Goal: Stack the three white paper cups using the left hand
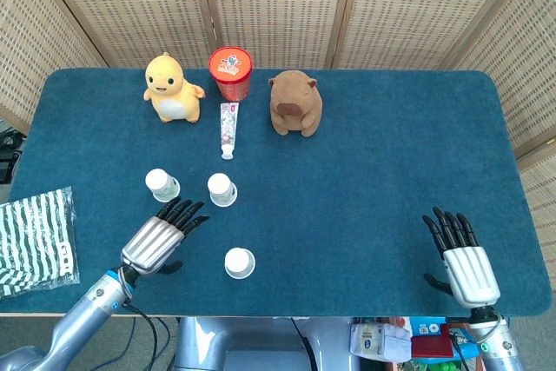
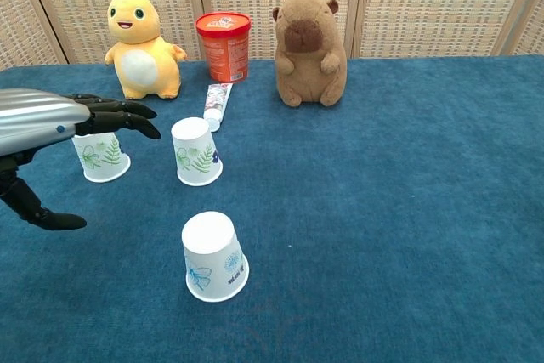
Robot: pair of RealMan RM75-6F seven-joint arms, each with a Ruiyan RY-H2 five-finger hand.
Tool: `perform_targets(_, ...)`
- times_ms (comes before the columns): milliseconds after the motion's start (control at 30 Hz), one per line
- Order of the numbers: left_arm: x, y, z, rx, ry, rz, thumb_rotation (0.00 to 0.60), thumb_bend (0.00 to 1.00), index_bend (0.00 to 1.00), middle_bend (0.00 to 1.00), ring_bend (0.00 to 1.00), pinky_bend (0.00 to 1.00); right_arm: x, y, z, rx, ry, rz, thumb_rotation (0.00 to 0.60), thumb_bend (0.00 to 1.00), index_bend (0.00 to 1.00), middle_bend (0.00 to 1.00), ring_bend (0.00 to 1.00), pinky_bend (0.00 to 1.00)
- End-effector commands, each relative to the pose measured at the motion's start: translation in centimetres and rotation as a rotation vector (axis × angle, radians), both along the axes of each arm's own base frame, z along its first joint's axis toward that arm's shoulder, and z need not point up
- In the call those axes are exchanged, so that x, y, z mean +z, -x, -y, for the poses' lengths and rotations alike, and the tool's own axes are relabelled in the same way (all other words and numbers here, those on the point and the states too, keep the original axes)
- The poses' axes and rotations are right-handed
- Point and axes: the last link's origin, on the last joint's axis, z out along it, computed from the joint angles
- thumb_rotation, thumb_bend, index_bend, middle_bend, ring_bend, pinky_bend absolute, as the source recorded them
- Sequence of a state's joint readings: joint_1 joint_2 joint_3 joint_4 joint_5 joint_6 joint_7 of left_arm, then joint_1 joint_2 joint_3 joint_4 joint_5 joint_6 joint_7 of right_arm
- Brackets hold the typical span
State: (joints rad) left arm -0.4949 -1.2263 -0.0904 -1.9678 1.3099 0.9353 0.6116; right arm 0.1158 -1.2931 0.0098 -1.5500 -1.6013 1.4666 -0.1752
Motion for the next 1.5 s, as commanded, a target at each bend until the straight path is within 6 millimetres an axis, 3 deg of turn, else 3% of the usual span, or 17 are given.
perform_targets(33, -1.7, -1.2, -0.7, -0.017, 0.050, -0.012, 0.600, 0.24, 0.13, 0.00, 0.00, 0.00, 0.1, 0.1, 0.1, -0.004, 0.005, 0.004, 0.600, 0.00, 0.00, 0.00, 0.00, 0.00)
perform_targets(1100, -6.7, -6.4, -1.5, -0.045, 0.168, -0.010, 0.600, 0.24, 0.18, 0.00, 0.00, 0.00, 0.8, 0.2, 0.2, -0.007, 0.018, 0.037, 0.600, 0.00, 0.00, 0.00, 0.00, 0.00)
perform_targets(1500, -7.2, -6.8, -1.5, -0.027, 0.178, -0.045, 0.600, 0.24, 0.34, 0.00, 0.00, 0.00, 1.2, 0.3, 0.2, -0.006, 0.029, 0.049, 0.600, 0.00, 0.00, 0.00, 0.00, 0.00)
